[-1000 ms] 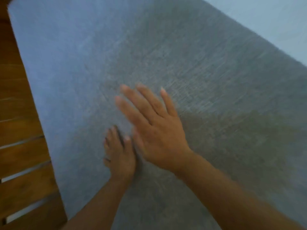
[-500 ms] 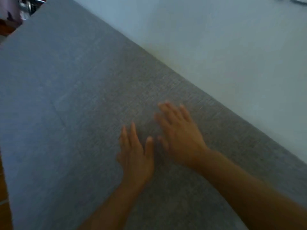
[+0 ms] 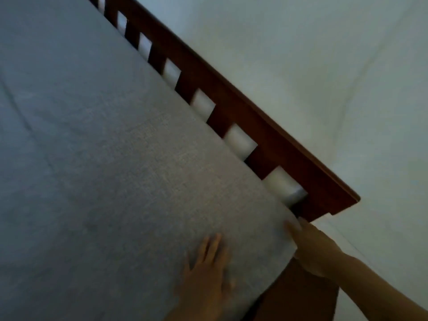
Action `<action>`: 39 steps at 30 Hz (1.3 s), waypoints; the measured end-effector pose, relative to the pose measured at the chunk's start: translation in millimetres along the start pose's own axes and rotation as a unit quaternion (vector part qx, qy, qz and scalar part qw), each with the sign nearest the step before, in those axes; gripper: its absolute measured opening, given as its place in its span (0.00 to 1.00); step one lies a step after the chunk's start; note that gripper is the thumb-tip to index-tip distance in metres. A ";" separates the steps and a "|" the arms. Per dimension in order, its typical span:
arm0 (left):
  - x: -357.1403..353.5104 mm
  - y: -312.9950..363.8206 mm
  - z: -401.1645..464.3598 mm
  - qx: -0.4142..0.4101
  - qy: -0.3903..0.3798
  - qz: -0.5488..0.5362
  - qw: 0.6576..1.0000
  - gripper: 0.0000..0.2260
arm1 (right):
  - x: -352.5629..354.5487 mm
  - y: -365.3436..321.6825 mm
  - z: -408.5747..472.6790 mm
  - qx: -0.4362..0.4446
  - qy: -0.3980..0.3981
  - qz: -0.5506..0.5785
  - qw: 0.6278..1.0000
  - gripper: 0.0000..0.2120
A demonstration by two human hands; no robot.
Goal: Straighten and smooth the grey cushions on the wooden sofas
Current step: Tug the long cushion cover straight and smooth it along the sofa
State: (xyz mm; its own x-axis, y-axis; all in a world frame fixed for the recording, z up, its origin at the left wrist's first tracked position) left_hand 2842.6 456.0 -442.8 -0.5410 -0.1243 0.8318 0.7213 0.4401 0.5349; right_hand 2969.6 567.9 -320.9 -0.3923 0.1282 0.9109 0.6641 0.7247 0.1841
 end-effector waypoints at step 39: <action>12.4 -365.3 -102.8 -0.055 -0.006 0.148 0.987 0.28 | -210.0 -424.8 47.4 -0.122 0.133 0.210 0.961 0.33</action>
State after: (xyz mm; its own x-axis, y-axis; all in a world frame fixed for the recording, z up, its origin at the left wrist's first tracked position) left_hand 2616.9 202.3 -612.6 -0.3031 0.0059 0.9530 0.8912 0.3558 0.2812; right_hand 2739.8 265.2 -607.9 0.0976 0.1726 0.9801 0.8702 0.4631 -0.1682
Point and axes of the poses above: each hand's wrist, its own z-axis towards the middle knuckle, its own x-axis out of the back of the hand, y = z × x, the point moved 8 cm from there along z, towards the middle knuckle, and after that the axes turned 15 degrees about x, right-handed, at the moved point
